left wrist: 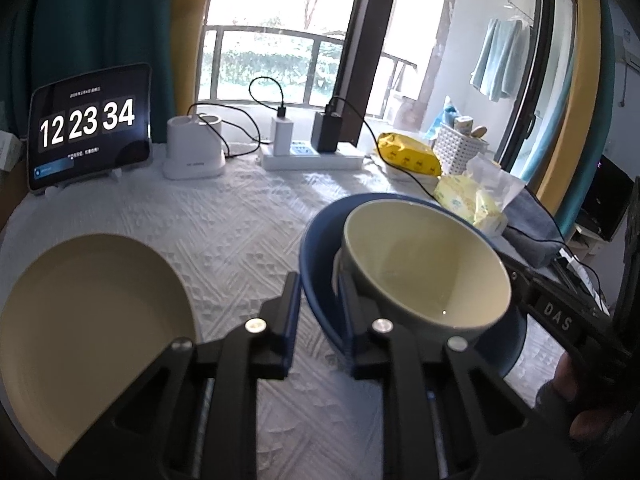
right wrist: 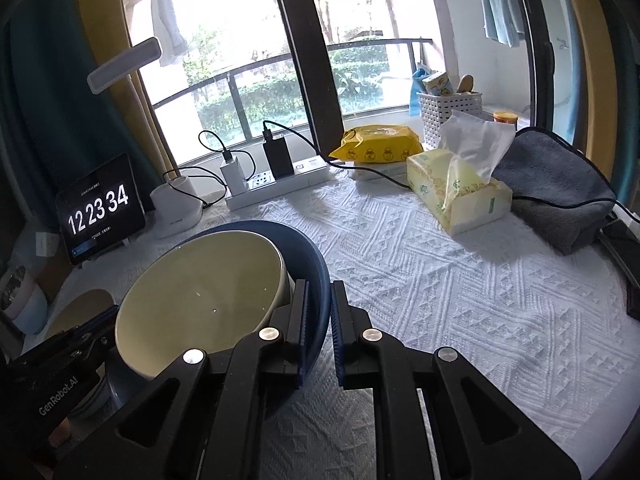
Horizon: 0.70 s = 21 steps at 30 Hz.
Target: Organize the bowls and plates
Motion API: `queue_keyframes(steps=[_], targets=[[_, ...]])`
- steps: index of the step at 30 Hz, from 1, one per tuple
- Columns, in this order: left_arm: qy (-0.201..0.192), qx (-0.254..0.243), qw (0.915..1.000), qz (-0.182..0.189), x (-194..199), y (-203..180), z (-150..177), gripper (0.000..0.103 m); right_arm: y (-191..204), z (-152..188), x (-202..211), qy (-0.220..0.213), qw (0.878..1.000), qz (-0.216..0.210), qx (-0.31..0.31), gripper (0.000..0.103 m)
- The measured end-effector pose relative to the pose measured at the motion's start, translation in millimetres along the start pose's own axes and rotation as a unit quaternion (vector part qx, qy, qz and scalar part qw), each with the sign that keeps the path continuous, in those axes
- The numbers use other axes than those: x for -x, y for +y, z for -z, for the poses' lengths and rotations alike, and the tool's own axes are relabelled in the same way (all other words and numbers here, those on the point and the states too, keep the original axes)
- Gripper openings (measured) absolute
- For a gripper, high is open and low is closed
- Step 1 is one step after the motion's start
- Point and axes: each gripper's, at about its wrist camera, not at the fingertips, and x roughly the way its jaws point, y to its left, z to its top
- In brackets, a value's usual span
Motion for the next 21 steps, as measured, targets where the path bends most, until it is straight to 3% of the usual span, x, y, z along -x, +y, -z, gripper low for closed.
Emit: queue_keyframes(steps=[21], targets=[[-0.013,0.013,0.9998,-0.002,17,10,-4,0.018,18,-10,18,-0.024,1.0,-0.004,0.019,0.013]])
